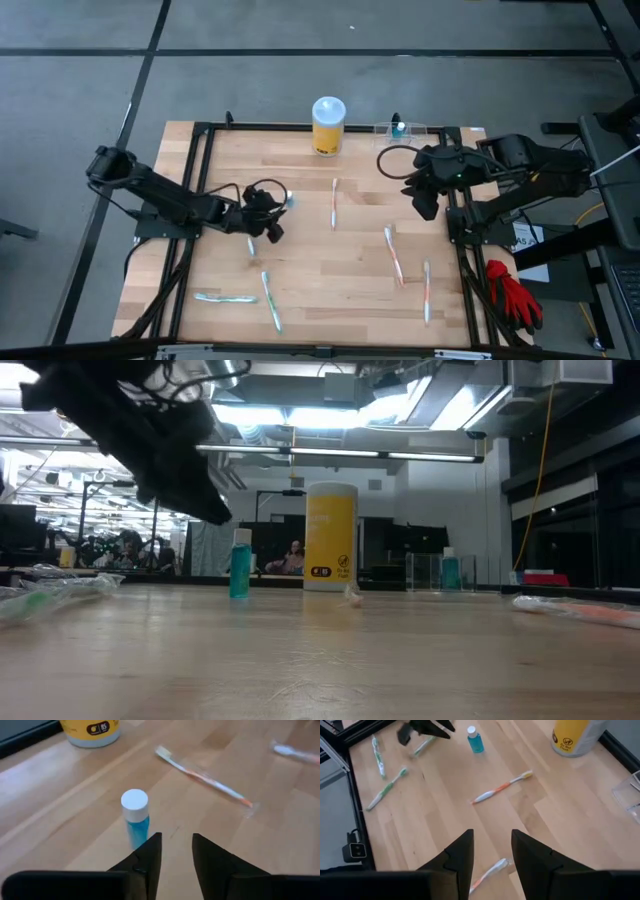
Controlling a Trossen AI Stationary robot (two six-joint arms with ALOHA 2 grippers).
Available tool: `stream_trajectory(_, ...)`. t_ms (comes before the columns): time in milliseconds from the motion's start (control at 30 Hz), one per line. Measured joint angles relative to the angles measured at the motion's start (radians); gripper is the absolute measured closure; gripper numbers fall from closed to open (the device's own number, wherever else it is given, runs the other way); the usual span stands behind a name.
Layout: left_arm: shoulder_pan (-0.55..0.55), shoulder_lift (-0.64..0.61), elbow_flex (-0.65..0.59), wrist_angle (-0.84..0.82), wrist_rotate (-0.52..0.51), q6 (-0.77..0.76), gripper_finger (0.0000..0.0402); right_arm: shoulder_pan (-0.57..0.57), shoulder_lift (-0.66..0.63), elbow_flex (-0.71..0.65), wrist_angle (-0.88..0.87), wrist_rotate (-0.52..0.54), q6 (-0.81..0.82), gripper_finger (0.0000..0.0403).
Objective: Pick & Place toothbrushing station
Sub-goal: Put the blue mouthwash into the transparent organizer
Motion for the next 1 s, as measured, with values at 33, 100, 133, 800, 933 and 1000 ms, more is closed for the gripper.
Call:
stream_trajectory(33, 0.007, 0.020, -0.004, 0.033, -0.005, 0.015, 0.0286, 0.000, -0.003, 0.000, 0.000, -0.006, 0.000, 0.0269)
stream_trajectory(100, 0.022, 0.056, -0.009, 0.070, -0.005, 0.005, 0.0272, 0.001, -0.012, 0.000, 0.001, -0.027, 0.001, 0.0269)
stream_trajectory(133, 0.029, 0.075, -0.009, 0.070, -0.003, -0.016, 0.0265, 0.002, -0.018, 0.000, 0.001, -0.038, 0.005, 0.0269)
stream_trajectory(800, 0.133, 0.361, -0.010, 0.254, -0.038, -0.235, 0.0219, 0.002, -0.048, 0.000, 0.051, -0.150, 0.105, 0.0268)
stream_trajectory(933, 0.165, 0.375, -0.010, 0.260, -0.033, -0.217, 0.0219, 0.002, -0.048, 0.000, 0.071, -0.164, 0.109, 0.0268)
stream_trajectory(1000, 0.176, 0.379, -0.010, 0.263, -0.032, -0.206, 0.0219, 0.002, -0.048, 0.000, 0.071, -0.167, 0.113, 0.0268)
